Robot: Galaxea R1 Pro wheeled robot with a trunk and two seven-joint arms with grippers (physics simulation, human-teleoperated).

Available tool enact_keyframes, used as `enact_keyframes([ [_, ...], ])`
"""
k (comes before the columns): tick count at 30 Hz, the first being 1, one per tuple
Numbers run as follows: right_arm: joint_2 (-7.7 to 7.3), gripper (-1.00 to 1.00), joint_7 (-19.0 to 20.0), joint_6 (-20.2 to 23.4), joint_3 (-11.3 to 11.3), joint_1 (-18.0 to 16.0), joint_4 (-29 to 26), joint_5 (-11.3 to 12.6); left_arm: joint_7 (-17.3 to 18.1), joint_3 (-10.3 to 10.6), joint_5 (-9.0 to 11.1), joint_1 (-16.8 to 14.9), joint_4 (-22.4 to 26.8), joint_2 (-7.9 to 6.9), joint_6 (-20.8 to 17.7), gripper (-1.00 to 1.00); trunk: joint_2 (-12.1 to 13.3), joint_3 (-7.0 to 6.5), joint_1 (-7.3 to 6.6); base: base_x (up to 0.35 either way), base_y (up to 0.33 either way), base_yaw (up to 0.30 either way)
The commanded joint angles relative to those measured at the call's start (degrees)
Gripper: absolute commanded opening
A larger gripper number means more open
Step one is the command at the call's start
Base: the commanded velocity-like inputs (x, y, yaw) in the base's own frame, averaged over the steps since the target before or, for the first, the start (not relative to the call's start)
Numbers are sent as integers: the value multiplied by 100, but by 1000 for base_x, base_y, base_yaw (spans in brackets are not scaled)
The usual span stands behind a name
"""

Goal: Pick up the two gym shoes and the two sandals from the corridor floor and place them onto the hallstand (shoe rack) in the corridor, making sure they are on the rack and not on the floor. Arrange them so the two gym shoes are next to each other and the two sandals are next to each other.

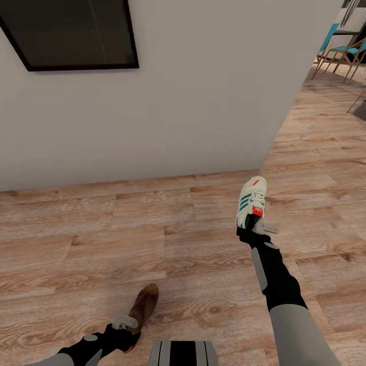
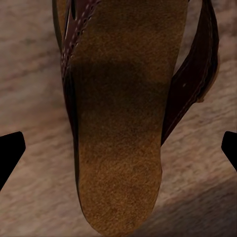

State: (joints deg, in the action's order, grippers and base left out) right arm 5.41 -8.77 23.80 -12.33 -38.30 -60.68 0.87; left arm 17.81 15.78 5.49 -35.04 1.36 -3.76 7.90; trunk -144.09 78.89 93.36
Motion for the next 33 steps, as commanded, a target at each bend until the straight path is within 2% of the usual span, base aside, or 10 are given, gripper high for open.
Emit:
enact_keyframes([
  [1, 4, -100, -20, 28, -6, -2, -10, 9, 20, 48, 57, -3, -4, -2, 17, 100, -2, 5, -1, 0, 0, -20],
  [8, 4, -100, -19, 31, -6, -2, -14, 9, 20, 48, 57, -2, -4, 0, 13, 100, -2, 6, -1, 0, 0, -5],
  [16, 4, -100, -19, 30, -6, -2, -14, 9, 20, 48, 57, -2, -4, -1, 12, 100, -12, 233, 20, 0, 0, 0],
  [26, 4, -100, -20, 30, -6, -3, -14, 9, 20, 48, 57, -2, -4, -1, 11, 100, -12, 269, 20, 0, 0, -25],
  [31, 4, -100, -19, 29, -6, -3, -14, 9, 18, 48, 57, -2, -4, -2, 11, 100, -19, 402, 32, 0, 0, -71],
  [33, 4, -100, -19, 28, -6, -3, -14, 9, 19, 48, 57, -2, -4, -2, 10, 100, -19, 404, 32, 0, 0, -17],
])
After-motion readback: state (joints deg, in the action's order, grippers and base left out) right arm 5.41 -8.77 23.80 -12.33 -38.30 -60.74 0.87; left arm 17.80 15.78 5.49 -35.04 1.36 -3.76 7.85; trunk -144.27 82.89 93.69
